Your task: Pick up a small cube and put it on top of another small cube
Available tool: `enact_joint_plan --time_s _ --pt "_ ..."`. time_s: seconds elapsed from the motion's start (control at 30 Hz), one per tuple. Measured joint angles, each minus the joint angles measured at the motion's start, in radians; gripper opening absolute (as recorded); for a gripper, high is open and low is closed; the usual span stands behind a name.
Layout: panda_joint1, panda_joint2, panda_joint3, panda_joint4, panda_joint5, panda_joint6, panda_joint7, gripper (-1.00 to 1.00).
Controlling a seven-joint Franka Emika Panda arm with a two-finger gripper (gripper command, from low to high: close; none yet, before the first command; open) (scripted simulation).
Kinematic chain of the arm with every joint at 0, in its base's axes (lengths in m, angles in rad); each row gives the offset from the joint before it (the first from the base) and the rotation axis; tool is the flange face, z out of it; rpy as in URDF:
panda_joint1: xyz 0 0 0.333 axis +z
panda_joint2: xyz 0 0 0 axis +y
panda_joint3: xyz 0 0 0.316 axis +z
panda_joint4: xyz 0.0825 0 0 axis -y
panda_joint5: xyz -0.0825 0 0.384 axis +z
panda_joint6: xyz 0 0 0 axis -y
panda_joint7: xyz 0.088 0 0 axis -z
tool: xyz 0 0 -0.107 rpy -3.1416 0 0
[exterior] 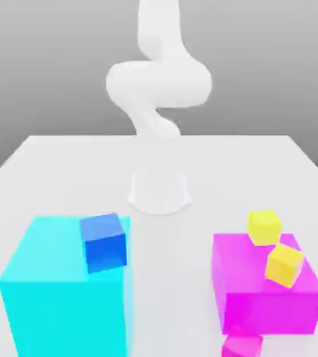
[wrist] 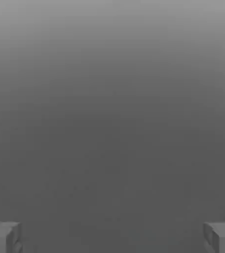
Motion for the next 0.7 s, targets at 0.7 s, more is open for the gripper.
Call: enact_joint_plan --time_s 0.7 --pt "0.002 0.769 0.18 -0.022 -0.069 0.246 0.594 0.0"
